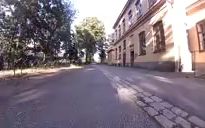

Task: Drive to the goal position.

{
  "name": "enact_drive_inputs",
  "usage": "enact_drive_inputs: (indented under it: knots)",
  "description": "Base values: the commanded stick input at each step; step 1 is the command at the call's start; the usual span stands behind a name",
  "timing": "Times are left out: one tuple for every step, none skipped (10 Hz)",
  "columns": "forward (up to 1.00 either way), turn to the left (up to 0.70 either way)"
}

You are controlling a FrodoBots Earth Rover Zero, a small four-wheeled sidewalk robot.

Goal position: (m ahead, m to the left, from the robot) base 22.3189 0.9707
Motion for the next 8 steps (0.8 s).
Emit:
enact_drive_inputs:
  knots:
    - [0.45, 0.0]
    - [0.45, 0.0]
    - [0.45, 0.0]
    - [0.45, 0.0]
    - [0.45, 0.0]
    - [0.45, 0.0]
    - [0.45, 0.0]
    - [0.45, 0.0]
